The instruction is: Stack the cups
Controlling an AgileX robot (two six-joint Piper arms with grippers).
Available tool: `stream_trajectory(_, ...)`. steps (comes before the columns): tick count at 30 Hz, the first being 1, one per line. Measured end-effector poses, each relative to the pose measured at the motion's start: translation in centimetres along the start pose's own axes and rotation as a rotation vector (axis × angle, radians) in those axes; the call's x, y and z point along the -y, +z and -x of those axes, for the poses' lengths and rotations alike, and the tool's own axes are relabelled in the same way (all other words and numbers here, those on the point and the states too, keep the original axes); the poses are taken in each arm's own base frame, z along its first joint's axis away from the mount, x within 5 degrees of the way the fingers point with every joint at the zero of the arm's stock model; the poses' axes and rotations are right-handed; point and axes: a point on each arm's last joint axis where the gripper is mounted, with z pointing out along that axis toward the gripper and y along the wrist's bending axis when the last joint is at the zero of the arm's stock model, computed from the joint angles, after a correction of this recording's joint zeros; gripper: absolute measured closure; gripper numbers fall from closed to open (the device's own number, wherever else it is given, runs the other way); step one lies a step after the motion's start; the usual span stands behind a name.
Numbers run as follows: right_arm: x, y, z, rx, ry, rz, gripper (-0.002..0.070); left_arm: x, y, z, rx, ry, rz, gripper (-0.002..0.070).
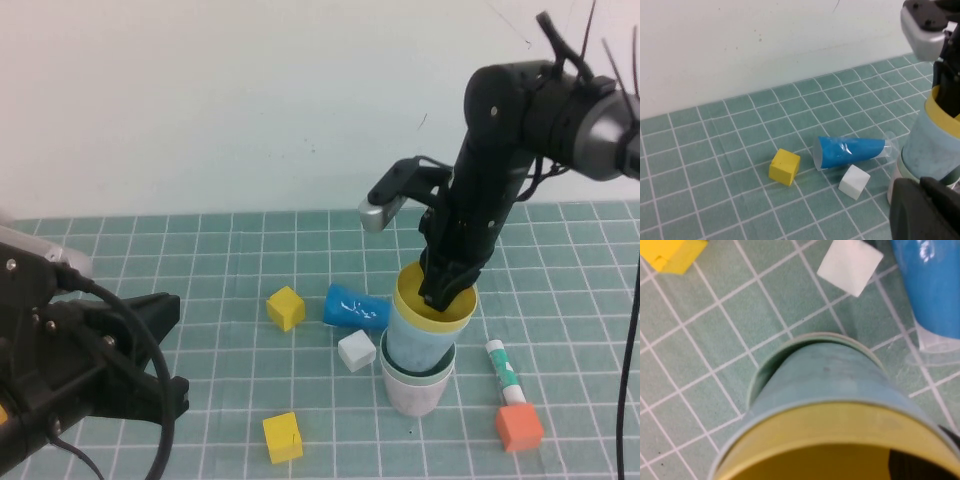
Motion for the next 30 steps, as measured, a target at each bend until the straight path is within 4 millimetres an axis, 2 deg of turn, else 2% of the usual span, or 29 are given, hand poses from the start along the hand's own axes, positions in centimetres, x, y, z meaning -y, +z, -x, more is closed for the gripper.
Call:
stream_trajectory(4, 0.3, 1.2, 0.0, -0.022, -0.003, 0.015, 0.0644, 0.0, 0.0, 0.0, 0.0, 0.002, 0.0, 0.0677)
stream_trajectory(9, 0.0, 1.3, 0.2, -0.002, -0.047, 0.045, 0.0615, 0.0, 0.0, 0.0, -0.002, 0.004, 0.001, 0.0677)
stream_trajectory(11, 0.0, 1.3, 0.2, 0.004, -0.051, 0.052, 0.0551, 0.0, 0.0, 0.0, -0.002, 0.004, 0.001, 0.0677)
stream_trajectory(15, -0.2, 1.3, 0.4, 0.022, -0.046, 0.074, 0.0356, 0.0, 0.1, -0.1, -0.007, 0.006, 0.002, 0.0677)
stream_trajectory(17, -0.3, 1.2, 0.4, 0.027, -0.046, 0.077, 0.0286, 0.0, 0.1, -0.1, -0.007, 0.008, 0.002, 0.0677)
stream_trajectory(20, -0.4, 0.7, 0.5, 0.041, -0.048, 0.072, 0.024, -0.1, 0.1, -0.1, -0.007, 0.034, 0.005, 0.0677)
stream_trajectory(23, -0.7, -1.1, 0.6, 0.077, -0.058, 0.047, 0.0227, -0.1, 0.1, 0.0, 0.005, 0.134, 0.014, 0.0677)
stream_trajectory(26, -1.1, -4.6, 0.8, 0.136, -0.055, -0.021, 0.0238, -0.2, 0.0, 0.5, 0.053, 0.263, 0.024, 0.0677)
stream_trajectory(29, -1.9, -9.1, 0.1, 0.19, -0.074, -0.131, 0.0326, -0.1, -0.3, 0.9, 0.099, 0.316, 0.024, 0.0677)
stream_trajectory(30, -2.2, -10.8, -0.4, 0.201, -0.082, -0.181, 0.0377, -0.1, -0.4, 1.0, 0.105, 0.325, 0.025, 0.0677)
